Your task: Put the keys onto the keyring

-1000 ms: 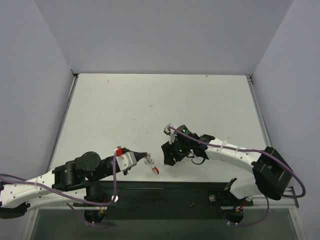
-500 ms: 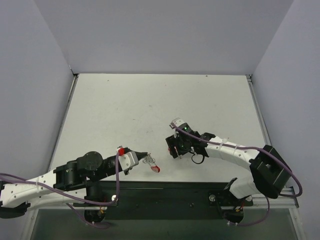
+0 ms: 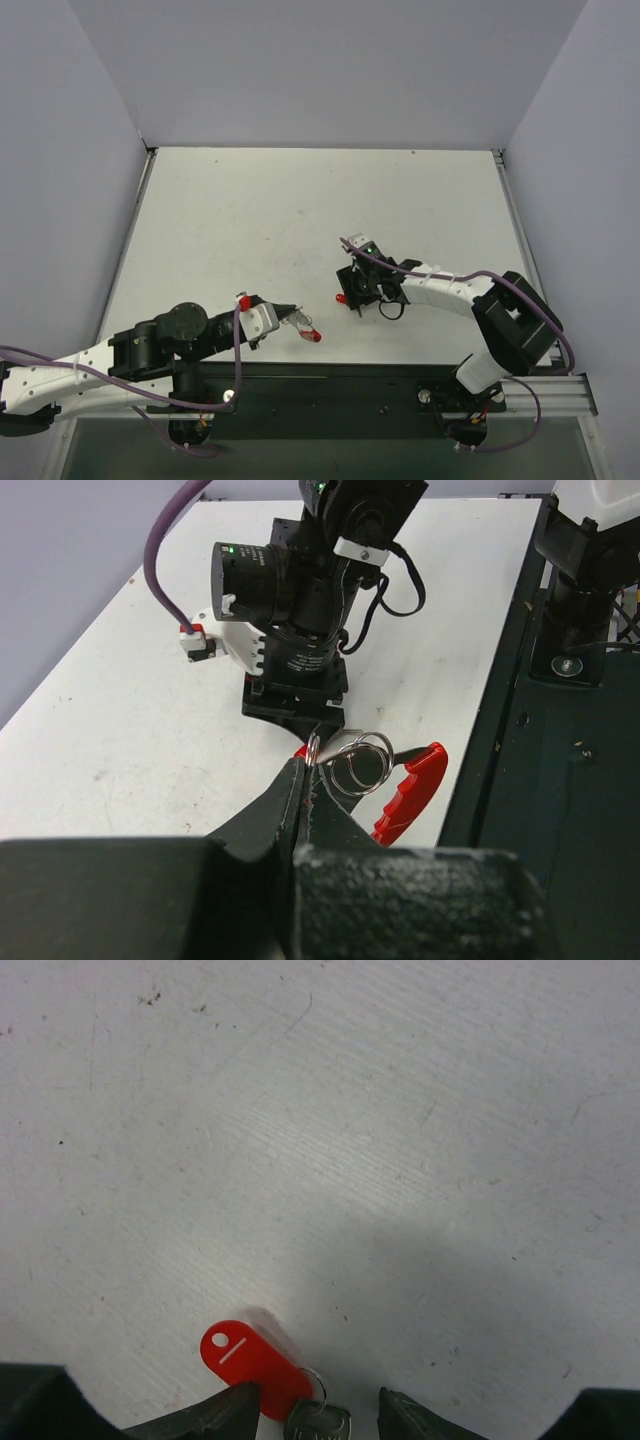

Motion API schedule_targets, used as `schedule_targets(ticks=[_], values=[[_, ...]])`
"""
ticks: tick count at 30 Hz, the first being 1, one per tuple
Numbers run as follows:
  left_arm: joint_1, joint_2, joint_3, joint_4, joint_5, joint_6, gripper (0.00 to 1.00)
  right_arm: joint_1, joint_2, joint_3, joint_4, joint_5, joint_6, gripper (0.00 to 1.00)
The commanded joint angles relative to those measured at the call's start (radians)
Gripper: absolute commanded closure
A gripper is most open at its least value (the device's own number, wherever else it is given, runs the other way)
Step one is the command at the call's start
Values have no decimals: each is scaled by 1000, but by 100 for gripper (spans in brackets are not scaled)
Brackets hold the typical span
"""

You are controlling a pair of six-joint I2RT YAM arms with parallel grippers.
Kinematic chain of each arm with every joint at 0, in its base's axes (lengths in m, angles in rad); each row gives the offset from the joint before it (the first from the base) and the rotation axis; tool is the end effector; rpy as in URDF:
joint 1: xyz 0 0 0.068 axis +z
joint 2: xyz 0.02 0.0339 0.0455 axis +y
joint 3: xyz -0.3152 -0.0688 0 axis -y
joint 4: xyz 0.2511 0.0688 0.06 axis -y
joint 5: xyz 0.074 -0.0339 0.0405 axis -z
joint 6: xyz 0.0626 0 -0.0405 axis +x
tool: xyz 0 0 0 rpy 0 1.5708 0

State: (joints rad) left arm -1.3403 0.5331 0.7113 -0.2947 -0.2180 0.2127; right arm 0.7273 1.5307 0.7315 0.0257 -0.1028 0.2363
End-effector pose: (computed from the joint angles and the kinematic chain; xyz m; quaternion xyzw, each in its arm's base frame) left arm 0.0404 -0.1130 0.3615 0.4688 0.5805 -0.2844 0.6020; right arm 0.2370 0.2195 0.1951 -0.2430 0.8879 0.2216 0.3216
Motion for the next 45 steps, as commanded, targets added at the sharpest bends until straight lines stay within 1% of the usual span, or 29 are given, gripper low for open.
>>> schedule_targets(ticks=[1, 5, 6, 8, 9, 10, 11, 13, 14, 16, 17, 18, 19, 22, 25, 28, 32, 42, 45], values=[[-2, -8, 19, 57, -12, -18, 100, -2, 37, 54, 36, -14, -12, 51], [-3, -12, 20, 54, -12, -19, 100, -2, 83, 66, 40, -8, -20, 60], [-2, -13, 20, 52, -14, -19, 100, -2, 91, 66, 45, -9, -20, 65], [-2, -15, 19, 51, -15, -19, 100, -2, 112, 74, 42, -15, -20, 71], [-2, -15, 20, 49, -17, -21, 100, -2, 118, 74, 39, -21, -20, 79], [-2, -15, 20, 48, -18, -21, 100, -2, 118, 72, 40, -24, -15, 84], [-3, -16, 20, 46, -20, -21, 100, -2, 114, 68, 42, -28, -12, 93], [-2, -16, 20, 42, -23, -22, 100, -2, 102, 62, 40, -28, -8, 99], [-2, -18, 20, 42, -26, -24, 100, -2, 82, 62, 39, -28, -3, 100], [-2, -18, 19, 46, -24, -24, 100, -2, 59, 63, 31, -38, -8, 95], [-2, -15, 19, 46, -24, -24, 100, -2, 36, 65, 28, -43, -11, 87], [-2, -10, 17, 51, -23, -24, 100, -2, -4, 66, 20, -51, -11, 71], [-2, -9, 17, 51, -21, -24, 100, -2, -30, 63, 17, -52, -11, 63], [-2, -7, 16, 52, -18, -24, 100, -2, -73, 59, 13, -52, -11, 57], [-2, -8, 13, 57, -15, -26, 100, -2, -109, 39, 20, -61, -22, 53], [-2, -5, 14, 62, -12, -26, 100, -3, -112, 16, 39, -104, -51, 52], [-2, -5, 16, 63, -8, -27, 100, -2, -78, 6, 51, -149, -65, 52], [-2, 2, 16, 74, -1, -29, 100, -3, -9, -6, 83, -123, -77, 52], [-2, 4, 19, 69, -1, -29, 100, -3, 15, -7, 95, -121, -72, 53]])
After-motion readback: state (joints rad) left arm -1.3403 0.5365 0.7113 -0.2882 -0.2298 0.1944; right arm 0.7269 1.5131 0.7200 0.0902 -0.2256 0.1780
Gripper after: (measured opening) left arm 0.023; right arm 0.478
